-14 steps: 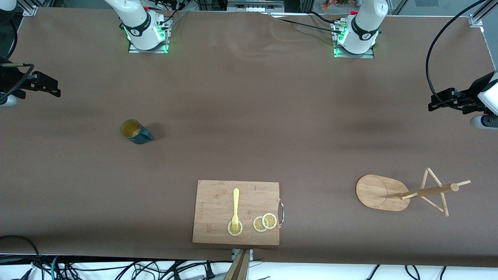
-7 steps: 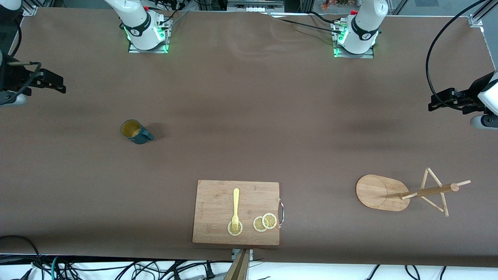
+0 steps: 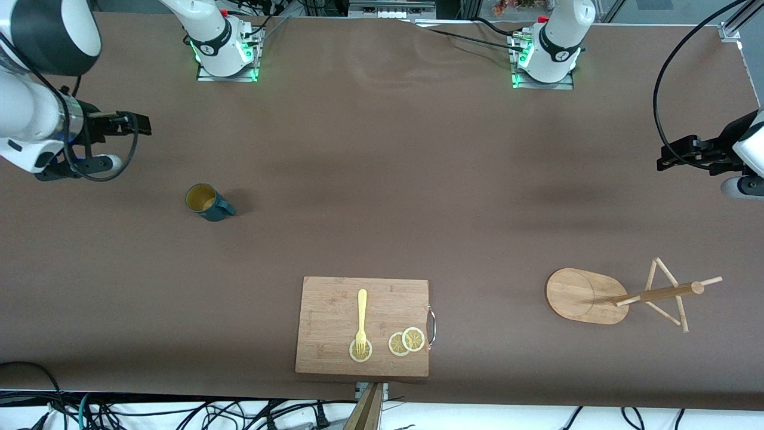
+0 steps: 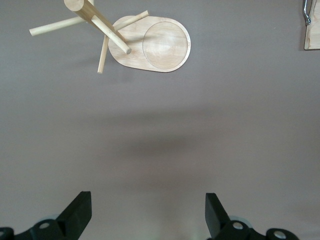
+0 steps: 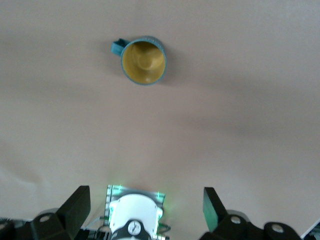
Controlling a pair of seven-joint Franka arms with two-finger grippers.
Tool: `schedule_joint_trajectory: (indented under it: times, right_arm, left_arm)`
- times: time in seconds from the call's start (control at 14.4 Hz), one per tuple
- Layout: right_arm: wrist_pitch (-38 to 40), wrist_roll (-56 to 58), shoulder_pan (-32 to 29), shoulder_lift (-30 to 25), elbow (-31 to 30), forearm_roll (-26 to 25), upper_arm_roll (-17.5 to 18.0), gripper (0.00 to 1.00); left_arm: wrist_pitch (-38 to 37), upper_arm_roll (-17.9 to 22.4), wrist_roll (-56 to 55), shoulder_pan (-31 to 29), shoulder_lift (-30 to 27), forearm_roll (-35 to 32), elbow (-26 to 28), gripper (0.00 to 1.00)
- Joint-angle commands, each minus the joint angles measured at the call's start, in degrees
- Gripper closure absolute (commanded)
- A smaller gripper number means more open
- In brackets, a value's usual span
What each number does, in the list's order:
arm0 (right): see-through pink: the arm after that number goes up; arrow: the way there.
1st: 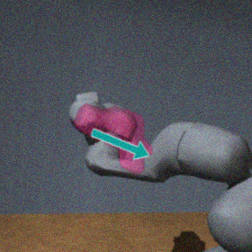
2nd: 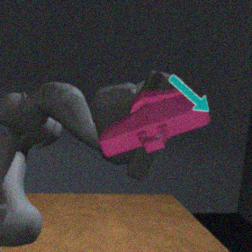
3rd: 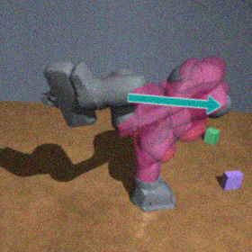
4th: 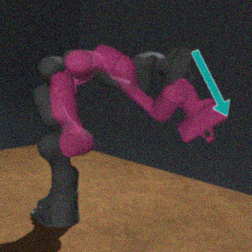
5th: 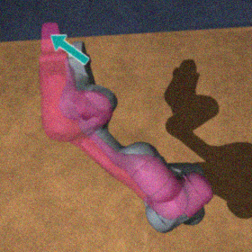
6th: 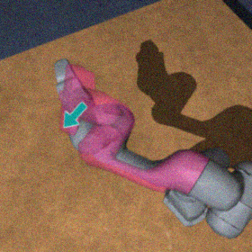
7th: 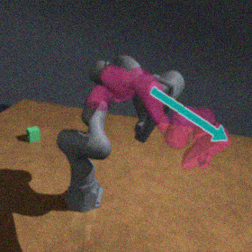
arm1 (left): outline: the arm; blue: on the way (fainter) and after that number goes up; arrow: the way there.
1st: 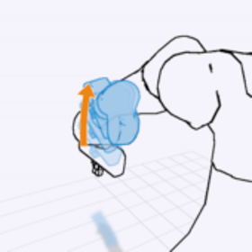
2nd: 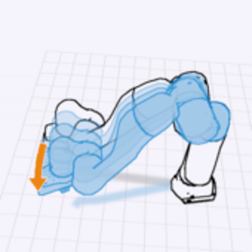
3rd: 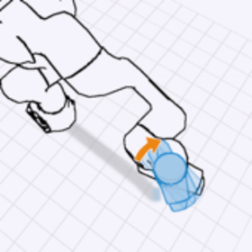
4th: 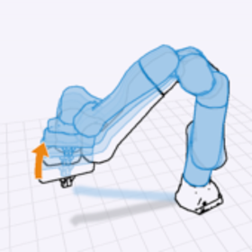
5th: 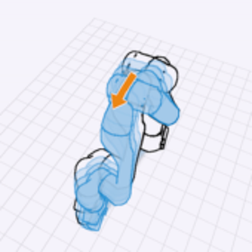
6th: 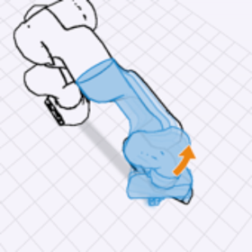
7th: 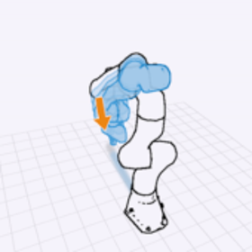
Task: Pass cup and hang on rack
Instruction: 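Reach the right gripper down to the teal mug rim and grasp it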
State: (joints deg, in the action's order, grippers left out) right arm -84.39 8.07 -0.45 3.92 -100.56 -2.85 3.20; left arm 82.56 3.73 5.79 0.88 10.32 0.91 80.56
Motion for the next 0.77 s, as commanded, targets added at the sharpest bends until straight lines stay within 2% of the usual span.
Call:
schedule_joint_trajectory:
  times: [0.0, 0.14, 0.21, 0.35, 0.49, 0.7]
  right_arm:
    - [-14.4, -0.8, -0.2, -7.9, -14.8, -0.3, -0.5, 0.00]
    - [-28.6, -5.3, -0.1, -11.2, -24.1, -0.3, -1.0, 0.00]
    - [-32.2, -7.4, -0.1, -11.5, -26.3, -0.3, -0.9, 0.00]
    - [-38.4, -8.6, -0.1, -10.3, -28.5, -0.3, -0.8, 0.00]
    - [-46.0, -8.9, 0.0, -6.6, -29.8, -0.3, -0.7, 0.00]
    - [-51.9, -9.6, 0.0, -1.7, -30.0, -0.2, -0.7, 0.00]
  left_arm:
    - [-0.4, 0.3, -0.5, 0.3, 0.8, 1.1, -1.6, 0.00]
    - [-0.4, 0.3, -0.6, 0.3, 0.8, 1.1, -1.6, 0.00]
    - [-0.4, 0.2, -0.7, 0.6, 1.0, 1.1, -1.7, 0.00]
    - [-0.4, 0.4, -0.5, 0.9, 1.0, 1.2, -1.7, 0.00]
    - [-0.4, 0.4, -0.3, 0.5, 1.1, 1.2, -1.7, 0.00]
    - [-0.3, 0.4, -0.3, 0.5, 1.2, 1.2, -1.7, 0.00]
